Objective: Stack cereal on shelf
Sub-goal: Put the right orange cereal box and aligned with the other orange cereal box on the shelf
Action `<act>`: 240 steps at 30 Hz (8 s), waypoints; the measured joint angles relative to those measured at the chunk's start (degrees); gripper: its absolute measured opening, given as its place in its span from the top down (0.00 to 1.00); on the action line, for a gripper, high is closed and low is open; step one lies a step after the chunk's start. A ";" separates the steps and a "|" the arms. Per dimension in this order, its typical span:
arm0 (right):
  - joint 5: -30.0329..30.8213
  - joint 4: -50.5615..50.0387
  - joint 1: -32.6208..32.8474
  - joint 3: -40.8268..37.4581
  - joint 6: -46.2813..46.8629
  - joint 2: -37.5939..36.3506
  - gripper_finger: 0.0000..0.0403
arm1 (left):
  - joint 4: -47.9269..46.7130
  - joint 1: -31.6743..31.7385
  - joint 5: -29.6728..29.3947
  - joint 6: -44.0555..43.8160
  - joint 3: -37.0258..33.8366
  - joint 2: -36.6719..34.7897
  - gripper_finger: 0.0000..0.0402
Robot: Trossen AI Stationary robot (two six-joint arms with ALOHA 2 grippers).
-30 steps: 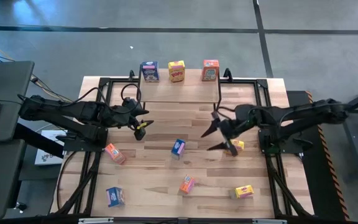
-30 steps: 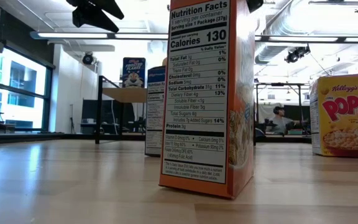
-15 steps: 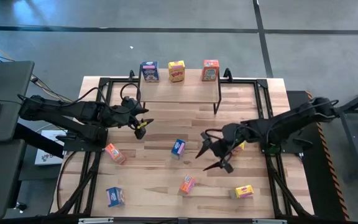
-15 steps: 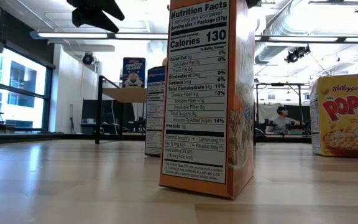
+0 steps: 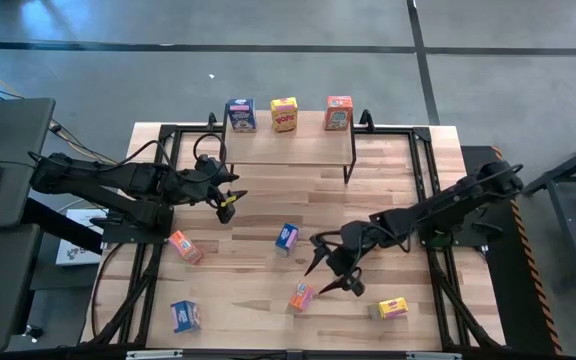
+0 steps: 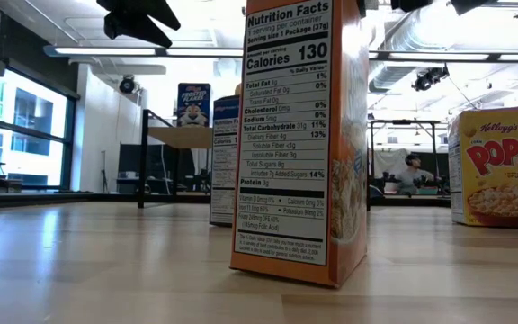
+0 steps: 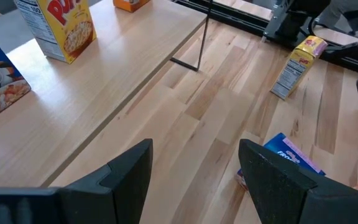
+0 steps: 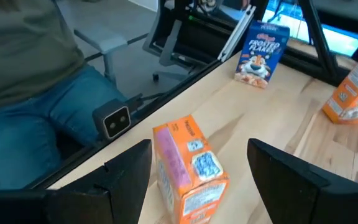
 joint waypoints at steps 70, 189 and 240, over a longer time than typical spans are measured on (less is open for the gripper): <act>-2.14 -9.50 -0.13 10.60 -4.96 13.99 0.36 | -0.07 -0.01 -0.04 0.06 0.07 -0.02 0.43; -6.20 -48.39 -62.46 22.95 -5.94 -13.96 0.58 | 0.00 11.66 -4.73 6.69 0.04 -0.02 0.43; -6.21 -45.40 -66.12 19.50 -7.51 -11.01 0.58 | 9.13 17.99 -2.95 18.06 0.02 -0.02 0.43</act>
